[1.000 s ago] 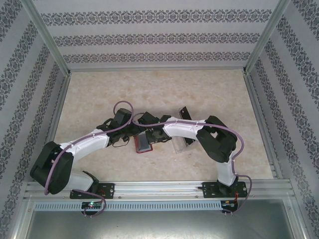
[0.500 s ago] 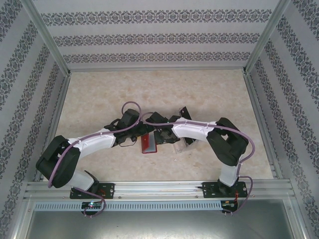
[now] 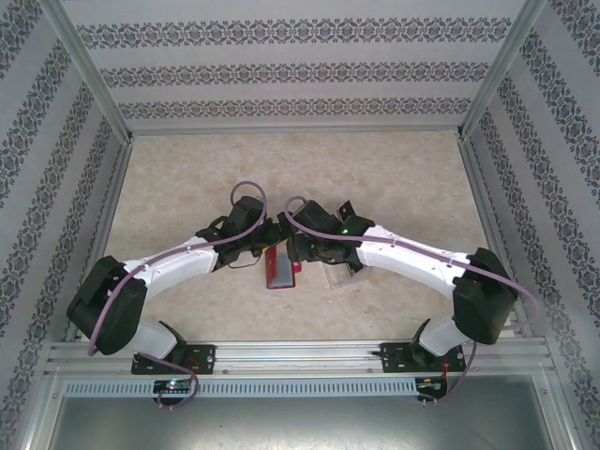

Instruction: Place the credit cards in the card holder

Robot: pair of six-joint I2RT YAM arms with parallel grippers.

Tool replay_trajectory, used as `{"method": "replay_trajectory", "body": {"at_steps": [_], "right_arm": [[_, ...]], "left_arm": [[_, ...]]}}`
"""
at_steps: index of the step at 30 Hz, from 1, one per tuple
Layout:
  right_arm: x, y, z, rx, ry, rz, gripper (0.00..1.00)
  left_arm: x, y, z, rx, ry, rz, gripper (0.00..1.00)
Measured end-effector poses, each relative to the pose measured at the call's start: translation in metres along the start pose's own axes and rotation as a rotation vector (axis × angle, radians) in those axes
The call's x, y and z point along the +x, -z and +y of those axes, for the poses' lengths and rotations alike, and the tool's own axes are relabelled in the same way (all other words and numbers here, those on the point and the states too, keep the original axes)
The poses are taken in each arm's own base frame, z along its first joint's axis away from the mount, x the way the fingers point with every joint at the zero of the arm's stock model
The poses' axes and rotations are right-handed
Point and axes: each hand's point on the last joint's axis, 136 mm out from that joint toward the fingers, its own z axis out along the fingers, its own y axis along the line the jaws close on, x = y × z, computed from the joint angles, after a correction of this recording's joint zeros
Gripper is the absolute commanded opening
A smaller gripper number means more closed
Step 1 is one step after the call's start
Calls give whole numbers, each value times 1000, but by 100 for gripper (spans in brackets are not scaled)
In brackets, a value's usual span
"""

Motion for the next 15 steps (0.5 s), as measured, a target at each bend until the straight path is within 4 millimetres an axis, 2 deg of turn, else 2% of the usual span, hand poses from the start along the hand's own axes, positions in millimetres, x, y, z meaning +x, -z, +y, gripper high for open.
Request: {"method": "replay_trajectory", "body": {"at_steps": [3, 7, 8, 10, 15], "right_arm": [[-5, 13, 3, -27, -3, -32, 52], [-6, 22, 8, -50, -9, -51, 40], [-5, 22, 11, -58, -10, -50, 39], [0, 20, 18, -73, 3, -38, 31], [17, 3, 41, -113, 36, 8, 16]], "left_arm": [[-1, 1, -2, 1, 0, -1, 100], [-4, 1, -7, 6, -1, -4, 100], [-4, 2, -7, 5, -1, -4, 100], [-5, 2, -8, 4, -1, -7, 100], [-6, -4, -6, -8, 2, -4, 100]]}}
